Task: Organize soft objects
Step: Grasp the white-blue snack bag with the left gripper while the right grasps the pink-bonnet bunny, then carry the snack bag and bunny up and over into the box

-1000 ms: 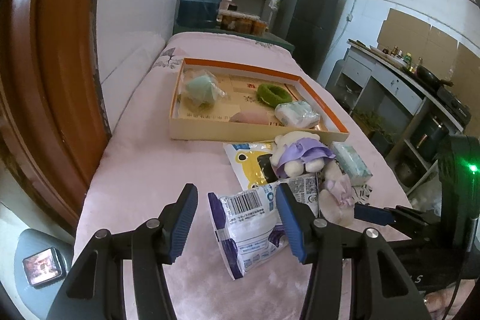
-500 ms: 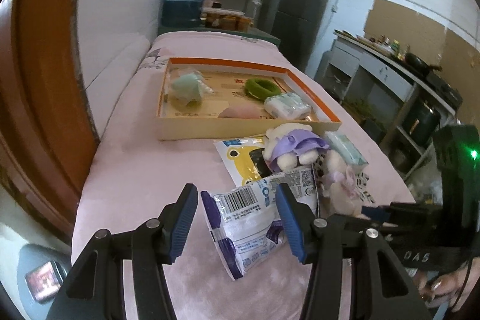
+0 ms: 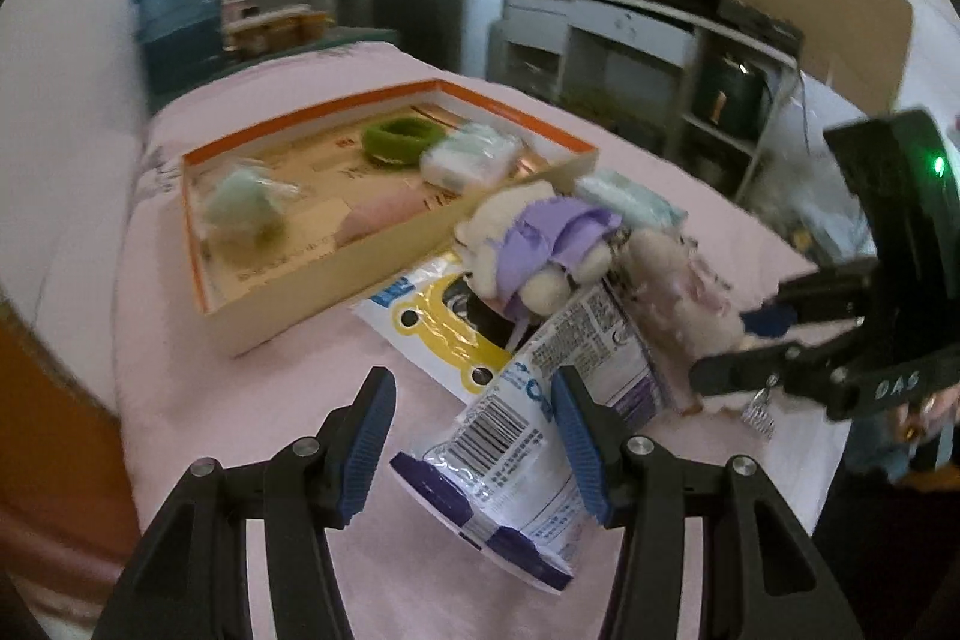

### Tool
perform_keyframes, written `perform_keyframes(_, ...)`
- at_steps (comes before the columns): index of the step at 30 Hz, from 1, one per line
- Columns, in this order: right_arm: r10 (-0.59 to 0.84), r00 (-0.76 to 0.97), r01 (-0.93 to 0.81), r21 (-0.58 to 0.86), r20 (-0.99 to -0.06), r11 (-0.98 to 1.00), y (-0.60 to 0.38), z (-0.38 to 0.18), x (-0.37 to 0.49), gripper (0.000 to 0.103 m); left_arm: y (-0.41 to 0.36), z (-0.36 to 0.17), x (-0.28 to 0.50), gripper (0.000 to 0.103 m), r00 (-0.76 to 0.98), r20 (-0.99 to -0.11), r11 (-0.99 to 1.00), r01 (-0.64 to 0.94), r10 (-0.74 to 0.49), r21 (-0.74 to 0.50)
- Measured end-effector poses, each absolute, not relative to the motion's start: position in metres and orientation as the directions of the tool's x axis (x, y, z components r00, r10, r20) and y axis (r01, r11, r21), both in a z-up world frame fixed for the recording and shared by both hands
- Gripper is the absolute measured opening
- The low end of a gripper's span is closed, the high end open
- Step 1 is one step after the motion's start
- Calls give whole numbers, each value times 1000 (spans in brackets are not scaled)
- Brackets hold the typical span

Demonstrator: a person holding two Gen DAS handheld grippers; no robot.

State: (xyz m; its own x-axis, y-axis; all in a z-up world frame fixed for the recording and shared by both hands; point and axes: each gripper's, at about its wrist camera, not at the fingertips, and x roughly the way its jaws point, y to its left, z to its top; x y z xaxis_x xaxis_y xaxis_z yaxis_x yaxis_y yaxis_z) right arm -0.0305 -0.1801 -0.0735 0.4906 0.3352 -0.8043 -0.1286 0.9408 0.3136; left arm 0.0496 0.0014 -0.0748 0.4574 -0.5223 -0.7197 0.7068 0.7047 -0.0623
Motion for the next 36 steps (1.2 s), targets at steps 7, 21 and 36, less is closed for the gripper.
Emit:
perform_keyframes(7,333,482,-131,309,-810,942,-179,-75,-28,37,-4,-90,50,54,340,-747,625,770,-572,-128)
perform_keyframes(21,334,489,-137,307,-806,942,-178,-73,-28,37,1,-92,15,18,371,-722,723,642,-584,-255)
perform_keyframes(36,319,574,-185,260,-754,948,-178,-33,-44,37,8,-29,-24,17,598,-626,847,489,-501,-212)
